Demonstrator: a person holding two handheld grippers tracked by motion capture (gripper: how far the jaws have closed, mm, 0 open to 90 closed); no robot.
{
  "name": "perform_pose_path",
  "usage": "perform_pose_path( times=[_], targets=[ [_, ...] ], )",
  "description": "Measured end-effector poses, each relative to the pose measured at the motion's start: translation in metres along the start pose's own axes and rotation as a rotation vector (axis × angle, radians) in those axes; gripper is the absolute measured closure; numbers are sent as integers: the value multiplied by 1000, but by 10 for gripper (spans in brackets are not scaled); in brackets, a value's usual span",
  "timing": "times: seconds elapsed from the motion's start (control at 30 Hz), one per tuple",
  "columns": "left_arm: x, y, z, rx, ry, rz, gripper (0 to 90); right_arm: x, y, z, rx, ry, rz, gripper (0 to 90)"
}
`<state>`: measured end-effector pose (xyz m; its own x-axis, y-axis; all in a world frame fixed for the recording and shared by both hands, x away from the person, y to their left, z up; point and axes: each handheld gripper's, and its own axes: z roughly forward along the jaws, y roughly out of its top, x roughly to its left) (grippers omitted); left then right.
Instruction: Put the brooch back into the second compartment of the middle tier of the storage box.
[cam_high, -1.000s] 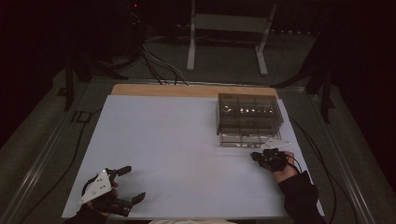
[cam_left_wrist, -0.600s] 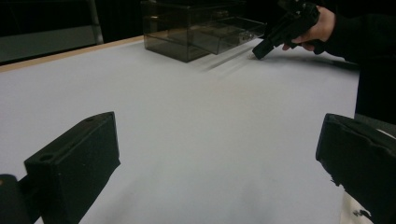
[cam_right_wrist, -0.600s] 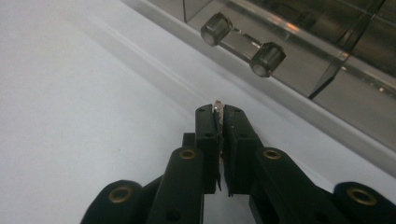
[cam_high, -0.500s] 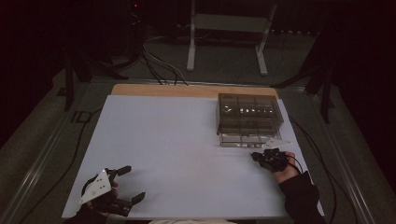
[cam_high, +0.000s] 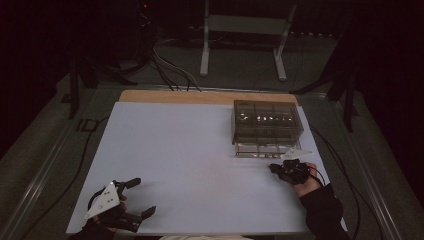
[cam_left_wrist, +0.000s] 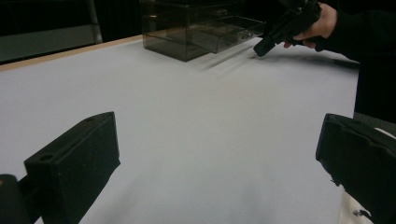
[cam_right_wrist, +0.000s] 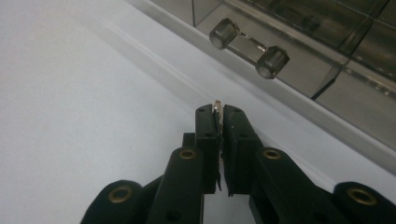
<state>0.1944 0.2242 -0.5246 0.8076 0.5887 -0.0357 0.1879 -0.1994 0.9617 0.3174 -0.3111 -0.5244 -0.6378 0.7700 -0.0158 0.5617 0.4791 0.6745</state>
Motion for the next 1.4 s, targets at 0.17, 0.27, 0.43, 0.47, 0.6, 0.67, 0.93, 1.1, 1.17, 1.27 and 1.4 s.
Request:
perform_pose_path(
  times=[0.17, 0.27, 0.43, 0.47, 0.6, 0.67, 0.93, 1.1, 1.17, 1.27, 1.4],
  targets=[
    [0, 0, 0, 2, 0, 0, 5, 2, 2, -3, -5, 5, -7, 861],
    [0, 0, 0, 3, -1, 3, 5, 3, 3, -3, -5, 9, -12, 861],
    [0, 0, 0, 3, -1, 1, 5, 5, 3, -4, -1, 15, -20, 861],
    [0, 0, 0, 3, -1, 2, 5, 6, 3, -4, -2, 15, -21, 861],
    [0, 0, 0, 4, -2, 2, 5, 7, 4, -6, -10, 16, -25, 861],
    [0, 0, 1, 5, -2, 2, 5, 9, 5, -8, -18, 17, -30, 861],
    [0, 0, 0, 2, -5, 3, 5, 14, 10, -13, -29, 28, -37, 861],
    [-1, 0, 1, 9, -5, 5, 5, 16, 12, -14, -28, 33, -47, 861],
    [-1, 0, 1, 8, -4, 4, 5, 16, 13, -14, -26, 36, -49, 860],
    [-1, -1, 1, 9, -6, 5, 5, 18, 14, -14, -25, 38, -53, 860],
    [-1, 0, 1, 10, -5, 5, 5, 19, 16, -15, -25, 39, -59, 860]
  ],
)
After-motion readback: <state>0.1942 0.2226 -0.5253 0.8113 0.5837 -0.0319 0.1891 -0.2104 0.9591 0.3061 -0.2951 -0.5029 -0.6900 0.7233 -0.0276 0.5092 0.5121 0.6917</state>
